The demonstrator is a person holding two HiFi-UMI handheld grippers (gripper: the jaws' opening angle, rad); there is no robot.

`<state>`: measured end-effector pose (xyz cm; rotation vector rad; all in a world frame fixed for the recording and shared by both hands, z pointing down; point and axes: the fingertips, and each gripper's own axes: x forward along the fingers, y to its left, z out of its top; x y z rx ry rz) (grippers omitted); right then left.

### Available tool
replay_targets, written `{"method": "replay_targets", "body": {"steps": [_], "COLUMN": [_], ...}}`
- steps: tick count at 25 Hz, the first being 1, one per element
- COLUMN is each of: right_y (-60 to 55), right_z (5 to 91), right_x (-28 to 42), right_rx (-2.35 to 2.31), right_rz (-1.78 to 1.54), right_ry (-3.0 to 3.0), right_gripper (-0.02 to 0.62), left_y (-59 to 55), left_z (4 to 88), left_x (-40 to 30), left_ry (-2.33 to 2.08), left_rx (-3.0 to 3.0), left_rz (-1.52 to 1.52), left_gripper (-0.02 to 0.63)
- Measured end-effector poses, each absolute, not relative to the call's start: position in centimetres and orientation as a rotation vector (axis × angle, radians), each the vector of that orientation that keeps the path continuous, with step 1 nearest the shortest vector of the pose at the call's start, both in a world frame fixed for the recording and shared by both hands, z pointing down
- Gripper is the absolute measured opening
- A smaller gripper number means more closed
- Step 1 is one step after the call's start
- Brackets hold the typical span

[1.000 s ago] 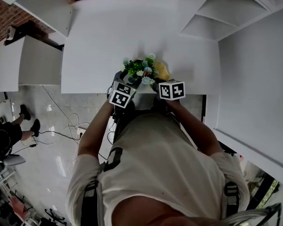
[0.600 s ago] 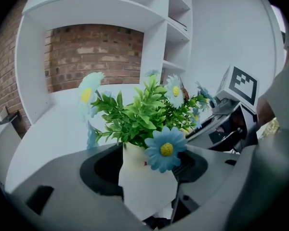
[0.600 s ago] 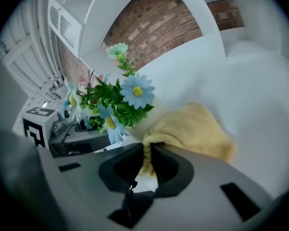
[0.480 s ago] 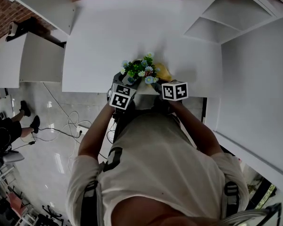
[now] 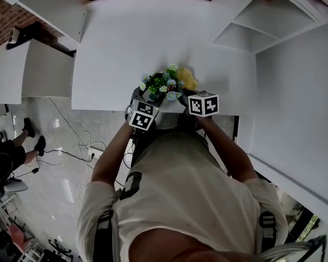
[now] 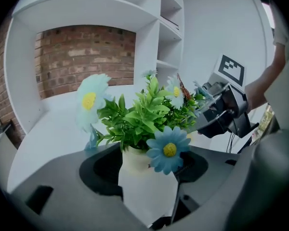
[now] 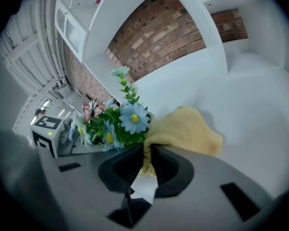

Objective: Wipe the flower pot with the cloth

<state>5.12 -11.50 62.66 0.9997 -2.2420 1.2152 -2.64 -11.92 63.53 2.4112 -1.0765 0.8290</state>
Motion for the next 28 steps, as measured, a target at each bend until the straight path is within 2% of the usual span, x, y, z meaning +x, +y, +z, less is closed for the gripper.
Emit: {"method": "replay_targets", "body": {"steps": [10,13,19,28], "right_y": [-9.0,-9.7,-13.5,-11.4], "right_z": [65.4,64.4,60.9,64.9], "right_x": [1.7,3.0,6.5,2.1], "right_rx": [0.826,0.849,0.997,0.835], "right_rz": [1.198,1.212,1.206,1.141], "right_ry": [-2.215,-2.234,-2.305,-2.239], "right_gripper": [0.058,0.058,0.06,0.058], "left_y": [-12.8,-12.6,-13.1,-14.3], "left_z": [63.7,64.1,63.6,63.5], "left_x": [-3.4,-3.9,-4.7,-4.3], "left_ry": [-1.194,-1.161,-1.113,-1.167], "left_rx": [2.339,2.333,2.391,2.375], "left_rz": [0.783,0.806,0.824,0.788], "left_gripper": [0.296,0.27,0.272,0.273]}}
